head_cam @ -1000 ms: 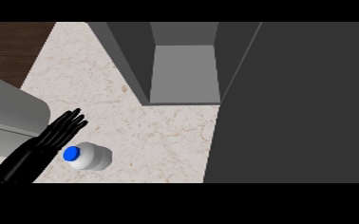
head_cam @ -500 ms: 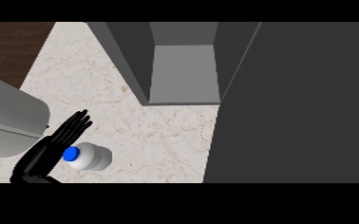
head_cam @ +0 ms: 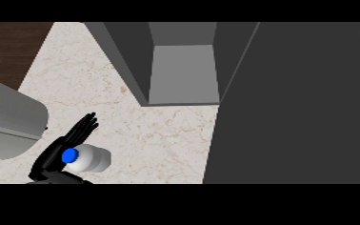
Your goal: Pick up the bottled water, place it into the cabinet and close the cabinet
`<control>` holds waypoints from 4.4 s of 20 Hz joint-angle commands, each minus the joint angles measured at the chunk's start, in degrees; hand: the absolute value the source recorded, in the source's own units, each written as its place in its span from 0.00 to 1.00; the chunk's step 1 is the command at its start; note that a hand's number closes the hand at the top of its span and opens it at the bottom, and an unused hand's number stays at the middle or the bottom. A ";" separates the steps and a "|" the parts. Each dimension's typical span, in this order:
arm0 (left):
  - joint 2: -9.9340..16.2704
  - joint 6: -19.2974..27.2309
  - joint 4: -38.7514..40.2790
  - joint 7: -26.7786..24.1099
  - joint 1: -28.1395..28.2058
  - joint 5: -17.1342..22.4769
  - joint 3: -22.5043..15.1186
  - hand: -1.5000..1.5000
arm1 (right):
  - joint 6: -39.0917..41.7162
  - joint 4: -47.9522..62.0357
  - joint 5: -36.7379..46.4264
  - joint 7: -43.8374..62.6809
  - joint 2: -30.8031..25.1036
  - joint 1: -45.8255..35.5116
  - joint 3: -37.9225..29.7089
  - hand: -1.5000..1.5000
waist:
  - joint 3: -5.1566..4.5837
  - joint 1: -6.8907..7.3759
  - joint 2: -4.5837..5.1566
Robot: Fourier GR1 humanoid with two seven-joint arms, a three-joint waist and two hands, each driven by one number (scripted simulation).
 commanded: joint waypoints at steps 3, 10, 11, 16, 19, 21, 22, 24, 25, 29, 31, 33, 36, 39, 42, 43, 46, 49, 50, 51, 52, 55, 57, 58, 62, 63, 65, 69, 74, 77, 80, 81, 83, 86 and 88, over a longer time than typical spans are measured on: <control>2.76 -3.93 11.08 -12.53 -3.49 -0.76 -1.98 0.00 | 0.36 -8.79 0.60 2.66 -2.10 1.32 -1.59 0.00 | -0.01 -0.27 0.06; -0.40 -2.38 15.31 -11.58 -7.79 2.09 -4.28 0.00 | -2.53 -7.26 1.32 4.06 -0.38 -1.22 -0.91 0.00 | -0.02 0.04 -0.01; -0.31 -1.19 17.56 -14.52 -7.62 1.02 -4.99 0.00 | -1.37 -5.22 0.12 0.29 -0.87 -0.05 -2.51 0.00 | 0.03 0.09 0.12; 0.74 -2.67 21.39 -14.65 -9.68 2.79 -5.60 0.00 | -2.28 -7.16 2.57 0.44 -1.88 2.78 0.80 0.00 | 0.01 -0.20 0.01; 0.73 -3.37 23.53 -14.69 -11.18 3.60 -6.23 0.00 | -2.04 -9.07 0.86 0.30 -2.87 4.03 -0.13 0.00 | 0.01 -0.61 0.01; -0.26 -2.38 25.03 -16.81 -10.46 2.73 -7.73 0.00 | -1.66 -7.75 0.59 -1.72 -3.23 5.60 -0.42 0.00 | 0.00 -0.56 0.08; 0.77 -4.65 24.25 -13.95 -11.72 4.51 -7.12 1.00 | -1.08 -9.49 -1.13 -2.26 -4.45 8.39 -2.00 0.00 | 0.08 -0.69 -0.03; 0.18 -7.40 23.55 -12.27 -11.95 5.48 -8.44 1.00 | -2.15 -8.22 0.83 -1.42 -3.45 5.51 -1.23 0.00 | 0.03 -0.25 -0.11; -1.27 -6.66 24.18 -11.82 -11.72 4.90 -9.65 1.00 | -1.67 -6.32 -2.52 -3.08 -3.36 5.40 -4.53 0.00 | 0.09 -0.04 0.06; -1.94 -4.85 21.70 -14.12 -11.09 4.66 -11.73 1.00 | -0.56 -8.87 -2.49 -2.57 -4.95 7.51 -4.92 0.00 | 0.07 -0.05 -0.07; -2.48 -0.33 17.43 -19.79 -8.48 2.33 -14.14 1.00 | -1.08 -6.21 -1.96 -3.85 -3.65 6.75 -4.35 0.00 | 0.06 0.53 -0.15; -2.18 1.88 16.65 -22.46 -8.18 1.70 -15.08 1.00 | 0.48 -6.06 -3.92 -6.89 -4.68 9.61 -6.32 0.00 | 0.12 0.22 -0.09; -3.23 8.43 19.25 -19.60 -11.85 4.94 -10.93 1.00 | 0.67 -5.63 -4.64 -5.32 -4.73 6.62 -9.06 0.00 | 0.10 0.57 0.07; -11.26 21.58 20.50 -15.22 -12.61 9.99 -4.96 1.00 | 0.51 -7.44 -2.93 -6.86 -5.05 11.04 -6.95 0.00 | 0.11 -0.41 -0.15; -12.37 26.48 25.40 -17.58 -16.64 11.77 -3.73 1.00 | 1.59 -4.98 -4.17 -9.40 -5.46 11.79 -10.48 0.00 | 0.09 -0.39 0.19; -12.42 25.62 23.97 -14.52 -18.37 15.23 -4.78 1.00 | 2.11 -7.66 -4.84 -7.01 -6.61 12.30 -11.82 0.00 | 0.11 -0.25 0.02; -12.50 23.75 26.04 -14.56 -22.41 19.78 -6.88 1.00 | 4.39 -5.68 -10.34 -9.81 -7.27 13.28 -18.40 0.00 | 0.14 -0.51 0.10; -12.54 23.14 23.54 -12.81 -22.07 23.48 -9.49 1.00 | 7.41 -4.38 -13.87 -13.84 -6.77 17.05 -22.23 0.00 | 0.22 -0.16 -0.13; -12.55 23.40 21.76 -11.22 -22.50 25.00 -10.96 1.00 | 6.48 -4.91 -12.18 -13.85 -5.26 17.05 -21.02 0.00 | 0.21 0.00 -0.23; -12.55 25.14 23.13 -10.56 -25.26 24.73 -11.09 1.00 | 7.84 -4.05 -14.40 -14.28 -5.85 16.50 -23.83 0.00 | 0.20 -0.16 -0.09; -12.56 25.31 21.37 -7.65 -26.46 27.15 -12.55 1.00 | 8.26 -3.42 -12.89 -14.23 -5.23 16.87 -21.75 0.00 | 0.20 -0.05 -0.19; -12.55 28.85 20.25 -6.47 -27.13 32.29 -17.35 1.00 | 10.33 -4.75 -17.60 -13.31 -6.32 16.41 -27.62 0.00 | 0.20 -0.69 -0.27; -12.52 30.44 19.07 -3.82 -28.61 36.19 -19.44 1.00 | 9.62 -2.51 -15.31 -15.53 -4.10 16.26 -27.18 0.00 | 0.18 -0.72 -0.28; -12.50 31.40 17.10 -4.87 -25.59 36.27 -21.73 1.00 | 11.70 0.50 -17.00 -17.92 -4.18 18.09 -29.34 0.00 | 0.23 -0.26 -0.30; -12.47 35.98 16.93 -5.36 -28.44 40.52 -25.22 1.00 | 13.92 2.23 -21.00 -17.49 -4.90 16.43 -33.50 0.00 | 0.19 -1.87 -0.17; -12.46 37.85 15.34 -1.69 -30.87 40.60 -24.77 1.00 | 14.92 3.06 -19.76 -19.57 -4.33 16.85 -32.57 0.00 | 0.27 -1.79 -0.36; -12.44 38.44 15.46 -3.24 -30.56 41.63 -26.60 1.00 | 15.18 2.77 -19.99 -18.96 -3.84 16.59 -32.69 0.00 | 0.19 -2.20 -0.22; -12.39 42.87 13.83 -1.17 -30.90 41.88 -29.69 1.00 | 16.05 4.01 -22.71 -18.68 -3.97 15.54 -35.94 0.00 | 0.24 -2.67 -0.37; -12.34 46.80 11.45 0.52 -33.06 44.86 -32.19 1.00 | 18.79 8.95 -23.42 -21.19 -4.87 13.97 -37.69 0.00 | 0.29 -3.97 -0.08; -12.31 50.75 10.29 1.80 -34.20 45.25 -31.62 1.00 | 19.86 9.20 -26.19 -20.61 -5.72 13.99 -39.51 0.00 | 0.39 -4.90 -0.31; -12.30 55.32 10.72 2.69 -34.88 43.13 -32.22 1.00 | 20.96 10.15 -27.10 -21.74 -5.35 14.28 -39.82 0.00 | 0.41 -4.25 -0.16; -12.31 56.77 10.64 1.78 -34.82 43.74 -33.44 1.00 | 21.24 10.53 -27.42 -20.97 -6.56 13.08 -40.13 0.00 | 0.34 -5.76 0.16; -12.30 58.82 11.19 2.52 -34.56 42.87 -33.32 1.00 | 22.14 10.55 -29.27 -21.25 -7.14 13.41 -41.62 0.00 | 0.38 -6.07 0.12; -11.33 60.89 11.59 2.81 -34.53 42.36 -33.27 1.00 | 23.20 11.37 -31.41 -21.98 -7.49 12.88 -42.75 0.00 | 0.37 -6.47 0.34; -11.56 63.04 11.27 4.10 -34.83 42.40 -33.62 1.00 | 23.81 12.23 -31.21 -21.72 -7.92 13.04 -42.51 0.00 | 0.36 -6.45 0.55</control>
